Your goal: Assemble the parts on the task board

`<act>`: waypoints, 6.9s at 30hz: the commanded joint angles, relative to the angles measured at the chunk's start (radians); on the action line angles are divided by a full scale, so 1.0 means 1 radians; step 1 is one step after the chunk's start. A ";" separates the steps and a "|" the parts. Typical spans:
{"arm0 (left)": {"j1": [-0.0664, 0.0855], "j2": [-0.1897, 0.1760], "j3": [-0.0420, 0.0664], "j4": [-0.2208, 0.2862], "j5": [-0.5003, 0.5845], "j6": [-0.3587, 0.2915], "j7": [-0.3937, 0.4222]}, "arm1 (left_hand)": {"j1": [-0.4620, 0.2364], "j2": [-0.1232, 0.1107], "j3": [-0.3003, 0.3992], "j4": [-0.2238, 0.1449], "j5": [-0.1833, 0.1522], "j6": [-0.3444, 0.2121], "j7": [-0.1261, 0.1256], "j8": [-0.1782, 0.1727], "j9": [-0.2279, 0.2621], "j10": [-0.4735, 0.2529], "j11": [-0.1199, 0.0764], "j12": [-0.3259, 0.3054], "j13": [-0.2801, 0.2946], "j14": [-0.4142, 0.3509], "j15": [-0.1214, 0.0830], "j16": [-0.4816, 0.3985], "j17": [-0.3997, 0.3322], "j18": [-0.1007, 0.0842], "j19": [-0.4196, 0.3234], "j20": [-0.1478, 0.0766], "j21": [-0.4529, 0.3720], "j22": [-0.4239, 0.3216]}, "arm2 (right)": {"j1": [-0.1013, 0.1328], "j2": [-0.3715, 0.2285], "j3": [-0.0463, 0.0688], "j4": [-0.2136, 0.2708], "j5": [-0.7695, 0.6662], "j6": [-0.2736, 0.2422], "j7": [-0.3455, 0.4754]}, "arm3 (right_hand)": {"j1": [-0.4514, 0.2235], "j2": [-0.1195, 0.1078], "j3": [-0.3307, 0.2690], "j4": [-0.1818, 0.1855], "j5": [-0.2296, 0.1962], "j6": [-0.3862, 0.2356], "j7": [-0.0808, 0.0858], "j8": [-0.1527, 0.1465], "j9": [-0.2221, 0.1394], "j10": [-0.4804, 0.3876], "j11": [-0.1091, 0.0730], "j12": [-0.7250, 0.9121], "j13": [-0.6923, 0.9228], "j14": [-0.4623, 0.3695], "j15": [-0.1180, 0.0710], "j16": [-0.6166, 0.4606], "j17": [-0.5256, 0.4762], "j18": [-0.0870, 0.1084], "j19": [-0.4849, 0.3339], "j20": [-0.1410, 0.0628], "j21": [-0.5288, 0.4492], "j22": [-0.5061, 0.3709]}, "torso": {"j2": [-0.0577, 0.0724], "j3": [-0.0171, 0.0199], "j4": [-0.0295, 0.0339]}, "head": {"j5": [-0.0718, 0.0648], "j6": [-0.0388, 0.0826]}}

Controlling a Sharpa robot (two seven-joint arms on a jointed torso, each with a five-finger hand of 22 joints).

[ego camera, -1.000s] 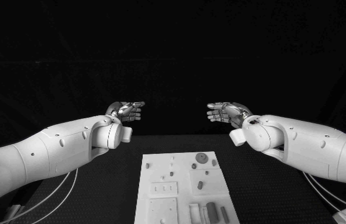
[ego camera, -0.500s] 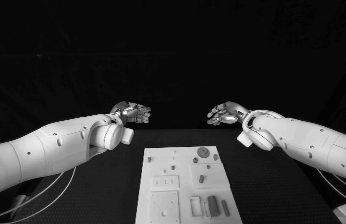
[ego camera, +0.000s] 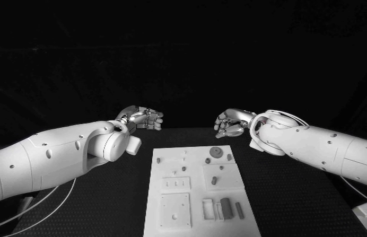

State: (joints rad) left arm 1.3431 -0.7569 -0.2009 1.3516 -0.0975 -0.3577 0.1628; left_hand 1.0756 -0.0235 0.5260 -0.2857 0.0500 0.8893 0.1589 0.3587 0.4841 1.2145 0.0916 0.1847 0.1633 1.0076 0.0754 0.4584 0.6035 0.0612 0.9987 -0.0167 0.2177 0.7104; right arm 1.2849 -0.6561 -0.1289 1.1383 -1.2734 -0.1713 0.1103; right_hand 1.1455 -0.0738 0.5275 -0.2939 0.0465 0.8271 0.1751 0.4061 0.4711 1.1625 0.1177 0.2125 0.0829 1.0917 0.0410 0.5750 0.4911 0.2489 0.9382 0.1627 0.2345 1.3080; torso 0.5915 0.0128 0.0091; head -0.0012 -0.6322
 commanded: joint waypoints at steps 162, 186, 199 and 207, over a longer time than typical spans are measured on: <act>-0.013 0.014 0.003 0.037 0.006 0.037 0.018 | -0.025 -0.035 -0.013 0.012 0.003 -0.074 0.037 -0.053 -0.030 -0.090 0.053 -0.100 -0.032 -0.037 0.026 -0.064 0.027 -0.019 -0.041 0.017 -0.035 0.005 | -0.092 0.273 0.002 -0.158 -0.731 -0.237 -0.167 | 0.119 -0.042 0.207 0.000 0.004 0.185 -0.067 -0.021 0.047 0.202 -0.070 -0.042 0.065 0.172 -0.092 0.167 0.232 0.013 0.187 -0.097 0.228 0.026 | 0.172 0.0448 0.0899 | -0.044 0.031; -0.013 0.023 0.003 0.029 0.006 0.036 0.019 | -0.026 -0.036 -0.013 0.013 0.003 -0.075 0.037 -0.053 -0.030 -0.090 0.053 -0.102 -0.032 -0.036 0.026 -0.066 0.028 -0.019 -0.041 0.017 -0.035 0.006 | -0.092 0.283 0.001 -0.180 -0.718 -0.229 -0.157 | 0.118 -0.040 0.209 0.000 0.004 0.185 -0.067 -0.023 0.047 0.201 -0.070 -0.045 0.066 0.171 -0.092 0.167 0.232 0.013 0.184 -0.097 0.233 0.026 | 0.173 0.0452 0.0879 | -0.043 0.022; -0.013 0.024 0.003 0.027 0.006 0.037 0.019 | -0.026 -0.036 -0.013 0.013 0.003 -0.075 0.038 -0.053 -0.030 -0.089 0.053 -0.103 -0.032 -0.036 0.026 -0.067 0.029 -0.019 -0.042 0.018 -0.036 0.006 | -0.092 0.284 0.001 -0.186 -0.727 -0.253 -0.180 | 0.119 -0.042 0.210 -0.001 0.004 0.187 -0.067 -0.024 0.048 0.203 -0.070 -0.046 0.067 0.171 -0.093 0.168 0.233 0.013 0.183 -0.098 0.238 0.027 | 0.174 0.0457 0.0871 | -0.042 0.023; -0.013 0.028 0.003 0.025 0.006 0.037 0.018 | -0.026 -0.036 -0.013 0.013 0.003 -0.075 0.038 -0.053 -0.030 -0.089 0.053 -0.103 -0.032 -0.036 0.026 -0.067 0.030 -0.019 -0.042 0.018 -0.036 0.006 | -0.092 0.290 0.001 -0.190 -0.724 -0.239 -0.175 | 0.119 -0.042 0.210 0.000 0.004 0.187 -0.067 -0.024 0.049 0.203 -0.070 -0.046 0.068 0.172 -0.093 0.169 0.234 0.013 0.184 -0.098 0.240 0.027 | 0.175 0.0464 0.0879 | -0.041 0.024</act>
State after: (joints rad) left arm 1.3293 -0.7315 -0.1989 1.3760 -0.0943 -0.3343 0.1742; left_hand 1.0524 -0.0553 0.5158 -0.2754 0.0494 0.8214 0.1943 0.3087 0.4546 1.1289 0.1444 0.0873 0.1322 0.9752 0.1000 0.3979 0.6325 0.0375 0.9630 -0.0018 0.1867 0.7154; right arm 1.1939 -0.3673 -0.1271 0.9507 -1.9896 -0.4220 -0.0615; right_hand 1.2473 -0.1279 0.7209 -0.3073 0.0467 1.0069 0.1088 0.3856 0.5190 1.3141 0.0874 0.1631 0.0861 1.2491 -0.0324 0.7433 0.7250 0.2306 1.1241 0.0719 0.4708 1.3081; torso 0.7659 0.0588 0.0964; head -0.0425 -0.6074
